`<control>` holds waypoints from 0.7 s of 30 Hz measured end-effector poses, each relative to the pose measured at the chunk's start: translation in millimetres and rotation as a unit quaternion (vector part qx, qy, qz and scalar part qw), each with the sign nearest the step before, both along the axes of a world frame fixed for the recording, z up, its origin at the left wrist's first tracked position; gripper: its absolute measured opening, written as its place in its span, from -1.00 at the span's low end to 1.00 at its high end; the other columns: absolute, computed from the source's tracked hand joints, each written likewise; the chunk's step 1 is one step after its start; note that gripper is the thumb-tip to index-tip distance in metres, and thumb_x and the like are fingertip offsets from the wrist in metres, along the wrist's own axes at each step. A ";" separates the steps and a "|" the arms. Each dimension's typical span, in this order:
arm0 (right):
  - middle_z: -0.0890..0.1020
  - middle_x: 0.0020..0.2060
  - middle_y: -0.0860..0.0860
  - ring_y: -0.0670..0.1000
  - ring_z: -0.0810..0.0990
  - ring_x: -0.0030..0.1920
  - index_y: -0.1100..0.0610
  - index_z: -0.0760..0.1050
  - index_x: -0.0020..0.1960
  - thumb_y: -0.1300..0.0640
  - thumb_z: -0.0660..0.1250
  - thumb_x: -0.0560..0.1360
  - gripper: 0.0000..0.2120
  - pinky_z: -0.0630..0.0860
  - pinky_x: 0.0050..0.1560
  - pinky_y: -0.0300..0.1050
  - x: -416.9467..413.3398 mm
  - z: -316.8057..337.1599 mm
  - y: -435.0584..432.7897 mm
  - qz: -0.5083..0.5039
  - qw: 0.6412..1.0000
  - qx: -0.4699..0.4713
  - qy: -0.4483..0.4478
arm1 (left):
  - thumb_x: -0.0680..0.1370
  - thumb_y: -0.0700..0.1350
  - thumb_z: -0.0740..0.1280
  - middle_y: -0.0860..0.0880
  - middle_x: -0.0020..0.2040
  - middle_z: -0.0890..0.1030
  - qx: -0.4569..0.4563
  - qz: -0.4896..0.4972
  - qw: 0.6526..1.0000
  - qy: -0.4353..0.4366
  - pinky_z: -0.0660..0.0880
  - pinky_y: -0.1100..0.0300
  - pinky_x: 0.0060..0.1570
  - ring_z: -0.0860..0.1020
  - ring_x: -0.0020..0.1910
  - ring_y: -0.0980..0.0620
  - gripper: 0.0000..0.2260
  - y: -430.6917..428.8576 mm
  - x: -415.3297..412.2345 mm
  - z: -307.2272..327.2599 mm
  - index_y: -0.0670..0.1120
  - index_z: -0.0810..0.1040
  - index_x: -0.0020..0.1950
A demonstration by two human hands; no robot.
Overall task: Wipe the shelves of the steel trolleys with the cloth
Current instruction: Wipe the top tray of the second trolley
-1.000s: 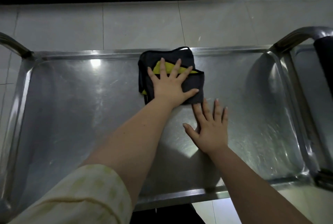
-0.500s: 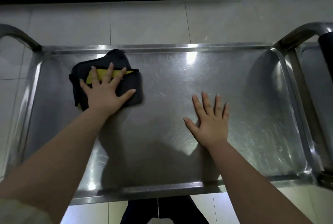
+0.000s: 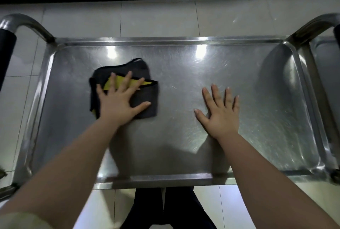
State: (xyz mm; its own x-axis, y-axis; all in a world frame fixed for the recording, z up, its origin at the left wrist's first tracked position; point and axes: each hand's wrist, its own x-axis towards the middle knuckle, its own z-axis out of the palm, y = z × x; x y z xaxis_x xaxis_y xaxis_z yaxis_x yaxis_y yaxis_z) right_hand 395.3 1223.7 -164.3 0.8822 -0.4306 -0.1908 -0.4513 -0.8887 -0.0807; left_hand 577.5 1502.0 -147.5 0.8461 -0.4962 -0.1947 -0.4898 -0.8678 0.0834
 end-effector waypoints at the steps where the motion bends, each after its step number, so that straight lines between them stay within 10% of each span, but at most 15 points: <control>1: -0.12 0.59 -0.12 0.17 -0.25 0.56 -0.27 -0.24 0.56 -0.48 -0.20 0.49 -0.29 -0.34 0.48 0.23 0.1 -0.1 0.4 0.000 1.000 -0.002 0.001 | 0.34 0.60 -0.08 0.22 0.60 -0.08 -0.001 0.028 1.000 0.005 -0.13 -0.43 0.39 -0.15 0.58 -0.14 -0.29 25.0 8.3 1.3 0.49 -0.10 0.47; 11: -0.32 0.56 -0.05 0.23 -0.35 0.53 -0.24 -0.44 0.51 -0.43 -0.45 0.44 -0.32 -0.34 0.46 0.32 4.8 7.7 15.1 -0.047 0.997 0.022 0.064 | 0.32 0.62 -0.20 0.17 0.60 -0.19 0.006 0.016 1.000 0.021 -0.20 -0.48 0.35 -0.25 0.55 -0.25 -0.27 -2.2 -38.5 2.0 0.47 -0.23 0.47; 21: -0.09 0.59 -0.08 0.26 -0.24 0.55 -0.24 -0.22 0.56 -0.20 -0.20 0.61 -0.47 -0.37 0.42 0.37 -31.5 3.2 88.9 -0.051 0.998 0.020 0.023 | 0.40 0.59 -0.16 0.14 0.62 -0.07 -0.027 -0.080 0.996 -0.010 -0.28 -0.45 0.36 -0.21 0.57 -0.20 -0.29 -38.8 -72.0 -2.6 0.41 -0.08 0.52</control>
